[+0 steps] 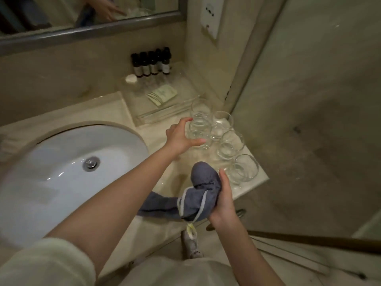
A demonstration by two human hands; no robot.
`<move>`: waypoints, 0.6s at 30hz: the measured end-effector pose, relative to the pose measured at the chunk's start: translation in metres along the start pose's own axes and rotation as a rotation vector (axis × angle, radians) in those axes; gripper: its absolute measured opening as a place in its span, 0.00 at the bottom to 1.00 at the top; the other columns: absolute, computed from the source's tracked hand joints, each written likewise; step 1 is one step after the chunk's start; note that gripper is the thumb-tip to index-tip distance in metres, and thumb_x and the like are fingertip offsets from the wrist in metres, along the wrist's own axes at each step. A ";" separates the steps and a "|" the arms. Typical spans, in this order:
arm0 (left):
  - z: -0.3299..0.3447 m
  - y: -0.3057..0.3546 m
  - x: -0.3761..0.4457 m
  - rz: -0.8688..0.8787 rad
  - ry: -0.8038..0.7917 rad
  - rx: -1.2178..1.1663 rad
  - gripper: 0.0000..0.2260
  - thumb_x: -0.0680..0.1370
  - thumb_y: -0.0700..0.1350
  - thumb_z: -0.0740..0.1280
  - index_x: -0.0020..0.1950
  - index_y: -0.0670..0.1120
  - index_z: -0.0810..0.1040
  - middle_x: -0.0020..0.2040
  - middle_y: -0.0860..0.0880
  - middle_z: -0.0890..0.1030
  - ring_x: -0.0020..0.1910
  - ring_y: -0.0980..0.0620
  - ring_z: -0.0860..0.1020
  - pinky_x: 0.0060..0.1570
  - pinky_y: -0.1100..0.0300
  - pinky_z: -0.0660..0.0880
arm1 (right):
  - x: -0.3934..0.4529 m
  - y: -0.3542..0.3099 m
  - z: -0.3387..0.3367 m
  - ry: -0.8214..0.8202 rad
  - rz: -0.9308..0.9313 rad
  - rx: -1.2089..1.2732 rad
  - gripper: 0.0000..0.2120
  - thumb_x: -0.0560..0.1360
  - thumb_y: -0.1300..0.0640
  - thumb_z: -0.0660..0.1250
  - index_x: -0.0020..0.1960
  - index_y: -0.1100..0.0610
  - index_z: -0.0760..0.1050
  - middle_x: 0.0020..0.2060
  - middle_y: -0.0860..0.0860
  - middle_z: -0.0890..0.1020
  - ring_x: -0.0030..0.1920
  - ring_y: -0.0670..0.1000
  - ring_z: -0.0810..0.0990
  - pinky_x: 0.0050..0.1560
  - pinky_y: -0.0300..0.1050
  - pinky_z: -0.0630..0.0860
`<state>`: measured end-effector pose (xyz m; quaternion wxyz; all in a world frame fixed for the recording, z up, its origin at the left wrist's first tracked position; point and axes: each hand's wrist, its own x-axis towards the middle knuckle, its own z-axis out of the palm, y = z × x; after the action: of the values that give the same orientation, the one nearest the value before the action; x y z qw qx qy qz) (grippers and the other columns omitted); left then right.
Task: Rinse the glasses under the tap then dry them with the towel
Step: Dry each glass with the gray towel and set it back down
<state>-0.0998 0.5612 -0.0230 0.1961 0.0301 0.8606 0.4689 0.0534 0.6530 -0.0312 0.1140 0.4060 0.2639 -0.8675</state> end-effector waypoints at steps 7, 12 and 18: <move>0.023 0.003 0.032 -0.008 -0.019 0.024 0.45 0.64 0.48 0.82 0.75 0.52 0.60 0.72 0.44 0.64 0.69 0.45 0.68 0.62 0.58 0.65 | 0.000 -0.016 -0.006 -0.054 0.055 -0.067 0.26 0.71 0.41 0.63 0.56 0.61 0.80 0.48 0.58 0.85 0.46 0.55 0.84 0.51 0.50 0.78; 0.032 0.002 0.040 0.006 0.036 0.069 0.43 0.63 0.48 0.82 0.72 0.47 0.62 0.70 0.47 0.69 0.67 0.47 0.71 0.62 0.54 0.70 | 0.003 -0.021 -0.010 -0.053 0.078 -0.089 0.30 0.68 0.41 0.65 0.61 0.61 0.78 0.56 0.59 0.83 0.53 0.55 0.82 0.54 0.50 0.78; 0.027 -0.006 0.028 -0.035 0.125 -0.041 0.39 0.66 0.45 0.81 0.71 0.47 0.64 0.67 0.46 0.71 0.62 0.46 0.73 0.58 0.55 0.71 | 0.012 -0.023 -0.011 -0.082 -0.045 -0.189 0.52 0.50 0.36 0.82 0.66 0.61 0.75 0.61 0.60 0.80 0.62 0.58 0.79 0.64 0.54 0.75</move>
<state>-0.1150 0.5863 -0.0494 0.1506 -0.0185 0.8618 0.4840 0.0435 0.6788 -0.0380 0.1430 0.3516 0.3488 -0.8569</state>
